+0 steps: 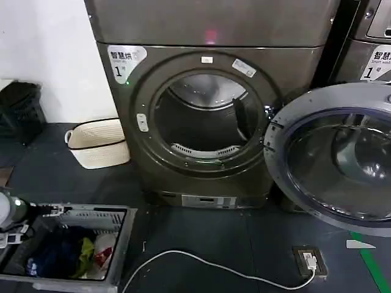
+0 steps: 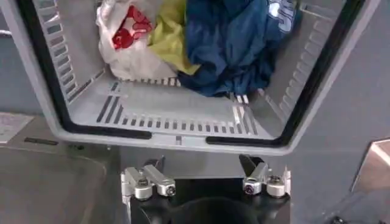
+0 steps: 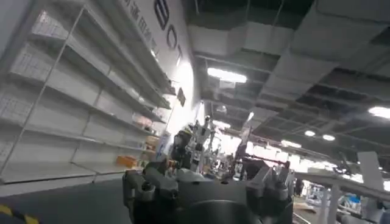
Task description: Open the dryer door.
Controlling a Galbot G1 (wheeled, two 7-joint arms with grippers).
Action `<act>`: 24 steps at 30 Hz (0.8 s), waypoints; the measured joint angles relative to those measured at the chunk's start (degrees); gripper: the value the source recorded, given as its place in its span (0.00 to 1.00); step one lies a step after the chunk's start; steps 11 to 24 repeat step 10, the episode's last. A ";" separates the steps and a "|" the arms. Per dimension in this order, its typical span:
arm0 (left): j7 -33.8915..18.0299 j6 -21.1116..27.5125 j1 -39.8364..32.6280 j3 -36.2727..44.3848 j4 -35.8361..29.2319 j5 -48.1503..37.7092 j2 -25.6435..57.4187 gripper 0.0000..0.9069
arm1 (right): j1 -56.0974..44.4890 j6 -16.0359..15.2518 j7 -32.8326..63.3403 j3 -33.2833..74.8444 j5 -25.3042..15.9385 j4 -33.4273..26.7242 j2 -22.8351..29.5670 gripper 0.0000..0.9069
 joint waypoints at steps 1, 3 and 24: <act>0.00 0.01 -0.08 -0.02 0.13 0.07 -0.05 1.00 | 0.02 0.06 0.00 0.00 -0.02 -0.11 0.00 1.00; 0.00 0.00 -0.06 -0.02 0.23 0.31 -0.08 1.00 | 0.12 0.10 0.00 -0.04 -0.06 -0.20 0.00 1.00; -0.10 0.01 0.10 -0.06 0.41 -0.23 -0.17 1.00 | 0.32 0.16 -0.03 -0.31 -0.24 -0.24 0.01 1.00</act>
